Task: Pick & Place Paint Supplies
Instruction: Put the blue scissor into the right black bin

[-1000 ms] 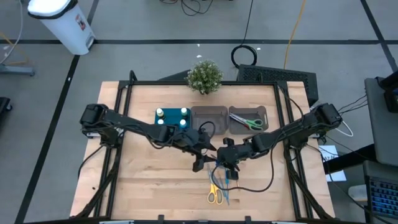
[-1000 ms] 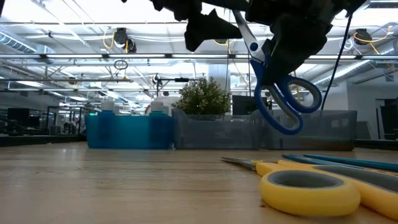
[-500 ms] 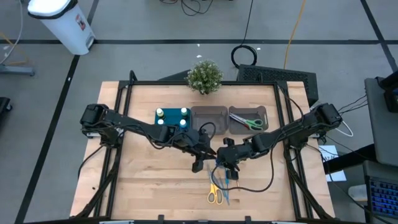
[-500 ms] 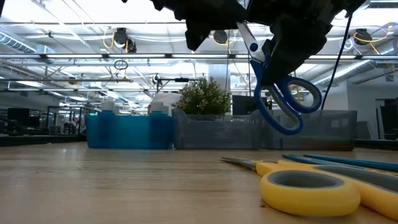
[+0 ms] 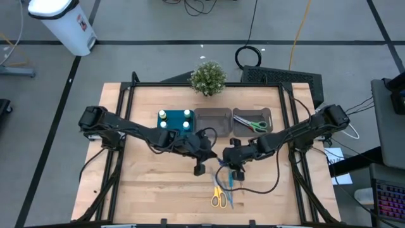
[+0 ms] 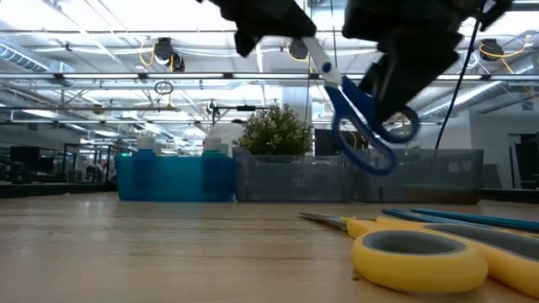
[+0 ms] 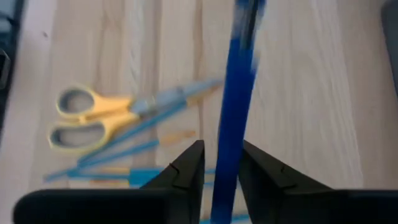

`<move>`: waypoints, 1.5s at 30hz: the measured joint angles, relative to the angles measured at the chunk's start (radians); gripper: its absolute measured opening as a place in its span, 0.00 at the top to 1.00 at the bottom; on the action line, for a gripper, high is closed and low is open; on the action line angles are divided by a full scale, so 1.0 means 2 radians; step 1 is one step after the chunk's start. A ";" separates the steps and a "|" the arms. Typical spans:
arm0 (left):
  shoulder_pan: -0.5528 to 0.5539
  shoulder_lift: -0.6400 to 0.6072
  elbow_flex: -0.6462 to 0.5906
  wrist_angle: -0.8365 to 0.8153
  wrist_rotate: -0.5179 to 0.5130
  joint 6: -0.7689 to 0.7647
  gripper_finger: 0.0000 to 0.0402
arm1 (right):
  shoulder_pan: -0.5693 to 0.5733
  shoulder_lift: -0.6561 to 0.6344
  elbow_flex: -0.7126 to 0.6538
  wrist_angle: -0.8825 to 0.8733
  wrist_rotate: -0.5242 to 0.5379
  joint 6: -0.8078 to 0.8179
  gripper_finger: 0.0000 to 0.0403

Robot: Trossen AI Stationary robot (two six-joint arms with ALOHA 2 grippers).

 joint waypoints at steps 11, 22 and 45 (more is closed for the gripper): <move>-0.040 -0.040 0.000 -0.063 -0.115 0.004 0.99 | 0.020 -0.064 -0.001 -0.058 0.063 0.038 0.71; -0.051 -0.045 -0.028 -0.011 -0.174 0.002 0.99 | 0.089 -0.166 -0.047 -0.066 0.196 0.059 0.74; -0.005 -0.140 -0.346 0.602 -0.056 -0.085 0.99 | 0.112 -0.317 -0.271 0.323 0.296 -0.161 0.75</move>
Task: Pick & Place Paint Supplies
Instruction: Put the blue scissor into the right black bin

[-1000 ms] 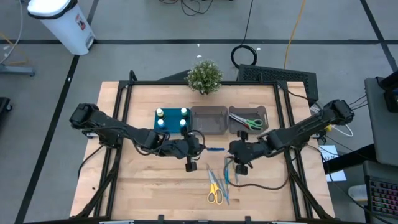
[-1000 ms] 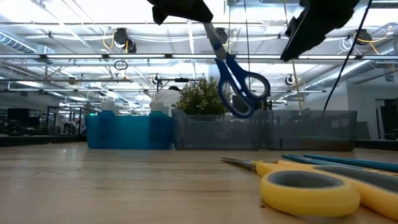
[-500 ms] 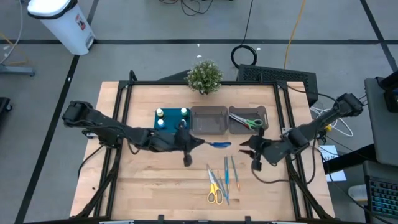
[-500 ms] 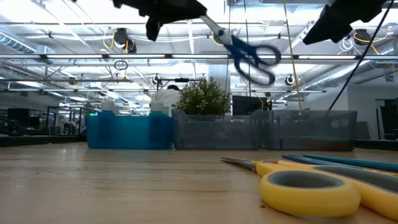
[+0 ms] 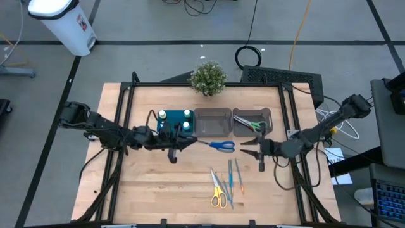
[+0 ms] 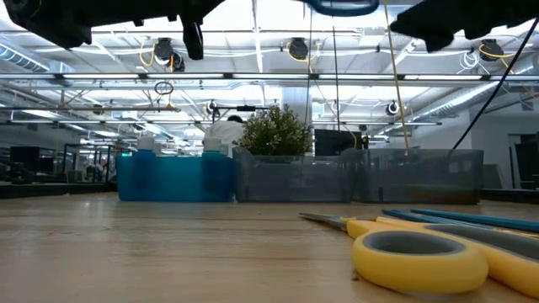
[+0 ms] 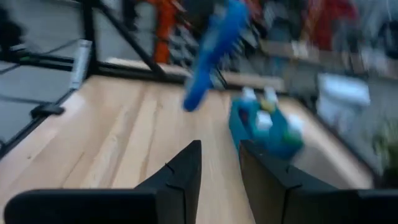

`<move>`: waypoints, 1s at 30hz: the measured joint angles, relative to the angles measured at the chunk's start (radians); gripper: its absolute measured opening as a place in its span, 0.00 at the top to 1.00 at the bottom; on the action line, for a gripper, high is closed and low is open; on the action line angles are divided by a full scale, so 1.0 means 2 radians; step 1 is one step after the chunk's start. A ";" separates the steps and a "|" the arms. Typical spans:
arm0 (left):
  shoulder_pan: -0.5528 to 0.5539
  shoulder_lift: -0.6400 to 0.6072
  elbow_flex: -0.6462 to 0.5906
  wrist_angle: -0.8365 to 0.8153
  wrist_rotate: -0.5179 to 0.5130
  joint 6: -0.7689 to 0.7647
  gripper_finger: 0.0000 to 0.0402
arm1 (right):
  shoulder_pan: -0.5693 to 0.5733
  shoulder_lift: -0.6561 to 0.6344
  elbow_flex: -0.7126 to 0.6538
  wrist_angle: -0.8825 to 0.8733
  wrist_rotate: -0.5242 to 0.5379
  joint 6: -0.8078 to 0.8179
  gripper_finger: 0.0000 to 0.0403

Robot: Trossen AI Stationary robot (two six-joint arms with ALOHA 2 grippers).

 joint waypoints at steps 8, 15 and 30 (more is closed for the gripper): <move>-0.002 0.000 0.001 0.005 0.000 -0.007 0.99 | 0.000 0.066 -0.080 0.299 -0.059 -0.215 0.72; -0.001 0.000 0.001 0.004 -0.004 -0.018 0.99 | 0.001 0.133 -0.024 0.303 0.005 -0.285 0.53; -0.015 0.000 0.001 0.001 -0.002 0.049 0.99 | -0.062 0.156 0.007 0.305 -0.061 -0.016 0.45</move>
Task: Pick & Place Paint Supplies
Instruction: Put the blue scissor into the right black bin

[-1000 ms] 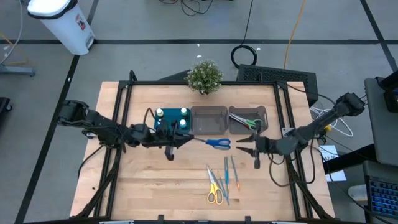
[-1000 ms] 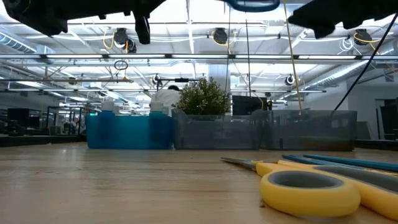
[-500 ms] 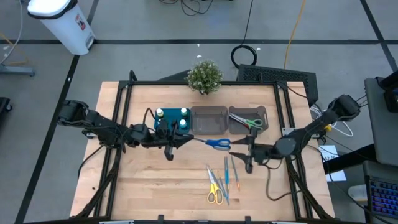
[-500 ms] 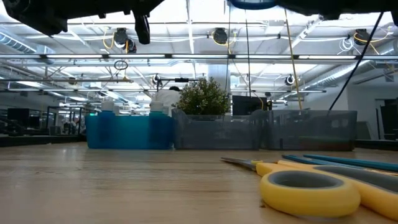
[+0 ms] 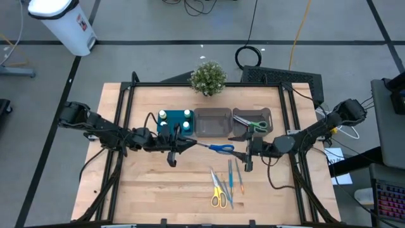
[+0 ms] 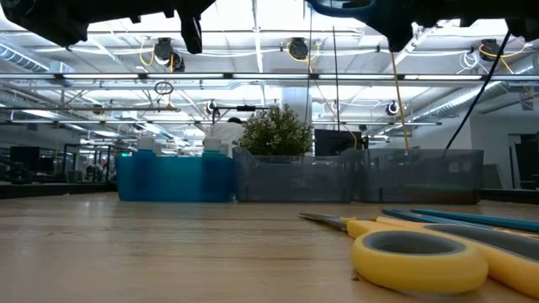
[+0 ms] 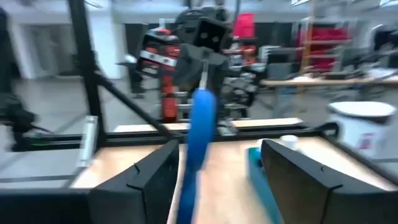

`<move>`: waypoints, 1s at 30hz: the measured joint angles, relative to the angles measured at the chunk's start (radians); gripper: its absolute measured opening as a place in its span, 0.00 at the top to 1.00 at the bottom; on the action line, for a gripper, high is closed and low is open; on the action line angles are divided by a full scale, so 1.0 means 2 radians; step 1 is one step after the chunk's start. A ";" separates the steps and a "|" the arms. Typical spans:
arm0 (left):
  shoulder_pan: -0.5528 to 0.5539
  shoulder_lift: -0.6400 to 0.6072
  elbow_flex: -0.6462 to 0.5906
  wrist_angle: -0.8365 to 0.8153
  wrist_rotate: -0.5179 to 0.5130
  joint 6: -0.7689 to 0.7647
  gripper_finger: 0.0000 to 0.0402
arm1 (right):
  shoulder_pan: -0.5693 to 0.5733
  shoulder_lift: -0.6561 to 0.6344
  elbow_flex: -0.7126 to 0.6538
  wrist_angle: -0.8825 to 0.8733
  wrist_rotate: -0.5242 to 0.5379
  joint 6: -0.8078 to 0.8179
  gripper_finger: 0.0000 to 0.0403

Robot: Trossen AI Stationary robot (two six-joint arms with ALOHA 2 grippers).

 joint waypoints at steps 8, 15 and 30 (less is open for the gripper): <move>0.000 0.000 0.000 0.000 -0.024 0.003 0.99 | -0.020 0.004 0.000 -0.001 -0.064 0.042 0.49; 0.000 0.000 0.000 0.000 -0.029 0.008 0.99 | -0.020 0.004 0.000 -0.003 -0.077 0.042 0.55; 0.000 0.000 0.001 -0.002 -0.029 0.009 0.99 | -0.041 0.050 0.028 0.009 -0.094 0.037 0.70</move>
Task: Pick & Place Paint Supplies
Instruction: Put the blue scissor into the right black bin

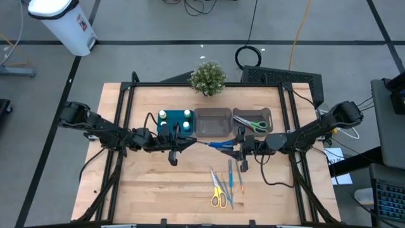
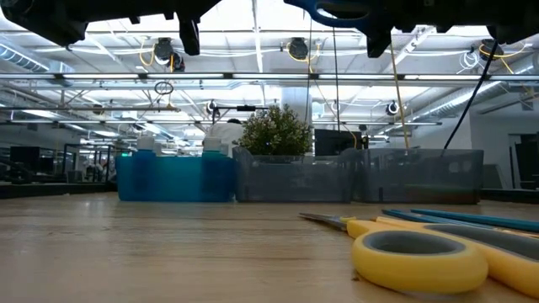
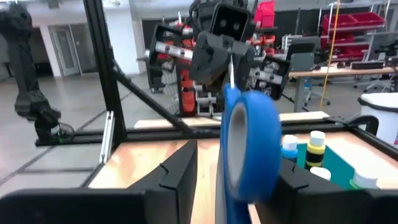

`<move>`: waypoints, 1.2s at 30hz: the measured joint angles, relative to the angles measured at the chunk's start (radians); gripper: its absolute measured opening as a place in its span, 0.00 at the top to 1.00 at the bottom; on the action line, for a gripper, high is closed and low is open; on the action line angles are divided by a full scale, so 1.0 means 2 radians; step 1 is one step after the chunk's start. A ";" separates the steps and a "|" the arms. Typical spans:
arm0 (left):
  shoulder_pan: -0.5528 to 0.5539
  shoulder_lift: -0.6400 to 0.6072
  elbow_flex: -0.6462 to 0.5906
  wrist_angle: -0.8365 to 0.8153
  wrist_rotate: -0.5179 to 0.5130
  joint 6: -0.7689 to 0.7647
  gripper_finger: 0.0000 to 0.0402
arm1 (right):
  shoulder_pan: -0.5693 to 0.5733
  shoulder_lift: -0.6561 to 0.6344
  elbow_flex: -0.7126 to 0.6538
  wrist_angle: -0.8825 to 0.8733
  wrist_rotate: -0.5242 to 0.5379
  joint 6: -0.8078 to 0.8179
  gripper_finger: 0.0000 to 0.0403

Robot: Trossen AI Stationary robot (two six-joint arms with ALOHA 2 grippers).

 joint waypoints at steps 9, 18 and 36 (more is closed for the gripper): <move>0.000 0.000 0.000 -0.003 0.001 0.000 0.99 | -0.001 0.000 0.002 -0.004 0.000 -0.002 0.83; 0.000 0.000 0.000 -0.002 0.001 0.000 0.97 | -0.006 0.000 0.002 -0.002 -0.006 -0.022 0.95; -0.036 -0.039 0.000 -0.010 0.001 0.026 0.79 | -0.003 -0.075 0.002 -0.127 -0.014 -0.018 0.95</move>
